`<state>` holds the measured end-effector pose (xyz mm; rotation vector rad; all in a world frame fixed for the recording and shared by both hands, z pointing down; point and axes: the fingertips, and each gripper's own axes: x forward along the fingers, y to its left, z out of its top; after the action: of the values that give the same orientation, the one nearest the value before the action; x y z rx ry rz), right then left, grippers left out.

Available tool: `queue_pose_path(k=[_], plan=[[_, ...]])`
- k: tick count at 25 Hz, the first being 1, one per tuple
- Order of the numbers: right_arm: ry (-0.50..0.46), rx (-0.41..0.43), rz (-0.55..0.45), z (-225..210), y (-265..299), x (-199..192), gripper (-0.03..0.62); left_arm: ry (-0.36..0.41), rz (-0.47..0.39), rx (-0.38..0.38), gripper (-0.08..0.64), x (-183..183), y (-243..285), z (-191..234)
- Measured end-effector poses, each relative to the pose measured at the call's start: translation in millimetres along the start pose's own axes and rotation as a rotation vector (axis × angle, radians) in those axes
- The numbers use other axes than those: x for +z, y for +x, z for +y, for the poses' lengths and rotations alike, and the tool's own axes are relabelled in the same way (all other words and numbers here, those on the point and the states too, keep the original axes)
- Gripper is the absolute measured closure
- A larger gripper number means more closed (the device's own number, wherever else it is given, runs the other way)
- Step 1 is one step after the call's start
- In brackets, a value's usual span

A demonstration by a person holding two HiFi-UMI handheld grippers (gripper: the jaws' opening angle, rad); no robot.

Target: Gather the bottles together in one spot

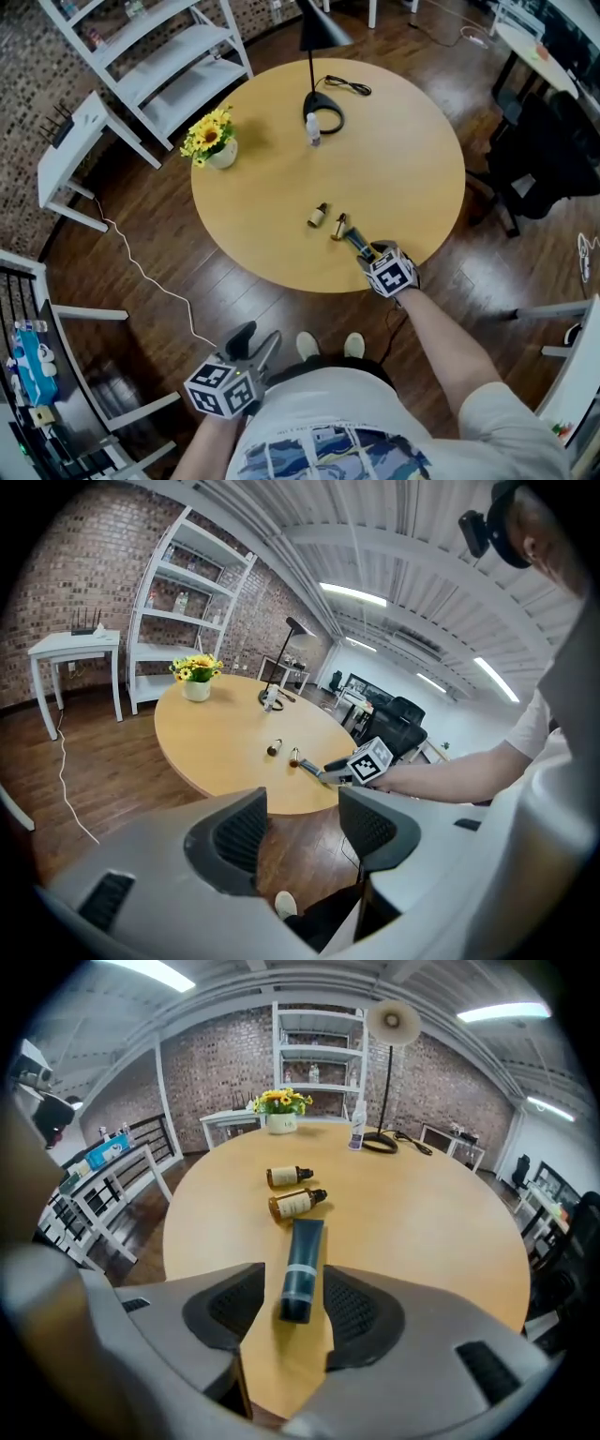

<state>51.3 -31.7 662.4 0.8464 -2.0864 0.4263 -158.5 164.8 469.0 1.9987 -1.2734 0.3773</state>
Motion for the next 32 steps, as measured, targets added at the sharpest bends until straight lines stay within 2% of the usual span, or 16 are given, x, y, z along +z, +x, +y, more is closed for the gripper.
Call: queue_pose_path(k=[2,4,7,10,13,17,20,23,25,28,30,31,32], plan=[[-0.008,-0.02,0.037,-7,15,-5,0.383,-0.008,0.001,0.003,0.341,0,-1,6],[0.0,-0.045,0.056,-13,21,-9,0.449,-0.012,0.002,0.0,0.341,1,-1,14],[0.073,-0.064,0.049,-12,15,-15,0.456,-0.012,0.004,-0.018,0.341,3,0,25],[0.172,-0.068,0.0,-5,-8,-15,0.459,0.004,0.004,-0.06,0.341,11,8,29],[0.222,-0.084,-0.107,12,-54,1,0.459,0.021,0.003,-0.138,0.341,25,22,21],[0.199,-0.11,-0.29,50,-131,43,0.459,0.02,-0.014,-0.296,0.341,59,44,-6],[0.139,-0.127,-0.421,83,-179,76,0.459,0.034,-0.037,-0.446,0.341,91,59,-40],[0.076,-0.174,-0.503,111,-210,99,0.459,-0.023,-0.025,-0.628,0.344,114,70,-76],[0.038,-0.207,-0.535,122,-221,109,0.459,-0.068,0.004,-0.714,0.347,123,77,-94],[0.008,-0.223,-0.553,125,-225,115,0.459,-0.052,0.034,-0.743,0.355,128,93,-109],[-0.003,-0.225,-0.556,116,-223,115,0.459,-0.02,0.047,-0.723,0.453,130,108,-112],[-0.007,-0.225,-0.557,110,-221,115,0.459,-0.009,0.054,-0.708,0.459,131,115,-111],[-0.011,-0.222,-0.558,104,-219,115,0.459,-0.004,0.062,-0.695,0.495,133,124,-110]])
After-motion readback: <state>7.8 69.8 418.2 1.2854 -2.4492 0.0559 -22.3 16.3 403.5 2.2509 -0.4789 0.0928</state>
